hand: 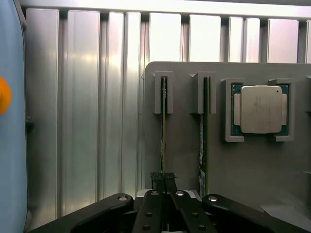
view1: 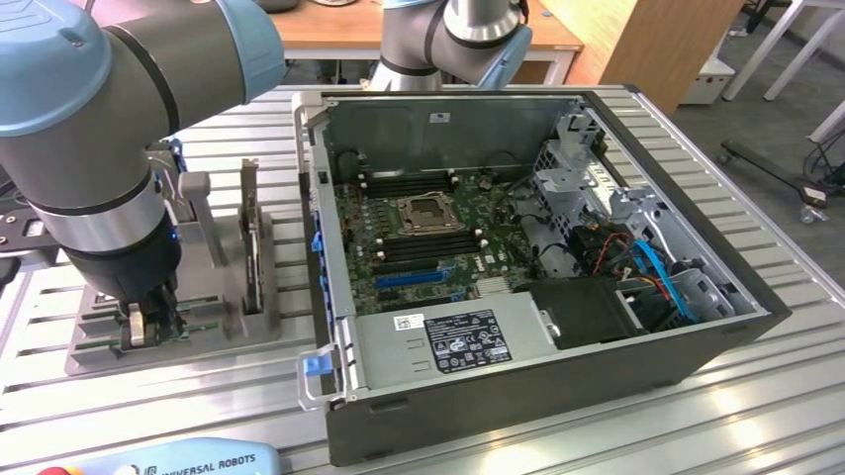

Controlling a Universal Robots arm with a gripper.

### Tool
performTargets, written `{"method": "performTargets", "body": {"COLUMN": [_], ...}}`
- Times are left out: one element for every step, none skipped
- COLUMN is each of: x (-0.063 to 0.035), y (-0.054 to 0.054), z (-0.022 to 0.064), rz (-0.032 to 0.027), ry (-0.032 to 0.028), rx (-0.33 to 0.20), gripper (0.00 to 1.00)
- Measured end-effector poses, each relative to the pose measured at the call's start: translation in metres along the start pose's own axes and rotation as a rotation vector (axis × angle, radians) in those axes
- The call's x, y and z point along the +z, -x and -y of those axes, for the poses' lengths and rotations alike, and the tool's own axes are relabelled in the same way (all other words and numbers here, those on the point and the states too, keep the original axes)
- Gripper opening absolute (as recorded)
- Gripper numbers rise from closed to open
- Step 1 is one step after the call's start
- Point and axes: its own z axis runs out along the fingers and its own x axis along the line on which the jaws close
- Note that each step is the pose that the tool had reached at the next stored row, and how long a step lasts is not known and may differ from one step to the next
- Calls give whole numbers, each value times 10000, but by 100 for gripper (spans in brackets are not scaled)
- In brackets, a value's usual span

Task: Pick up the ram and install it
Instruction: 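Pick up the ram and move it above insertion slot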

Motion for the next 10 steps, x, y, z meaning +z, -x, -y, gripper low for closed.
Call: {"method": "performTargets", "body": {"x": [1,1,1,1,1,1,1,1,2,1], "y": [0,0,0,0,0,0,0,0,0,0], "z": [0,0,0,0,0,0,0,0,0,0], "rz": [-1,-3,-5,-7,-12,-13,-14,-14,-14,-14], "ry": [0,1,1,2,2,2,1,2,2,2], "rx": [-10,-22,-36,-55,-83,-107,-112,-111,-112,-112], "gripper": [12,12,12,12,12,12,12,12,12,12]}}
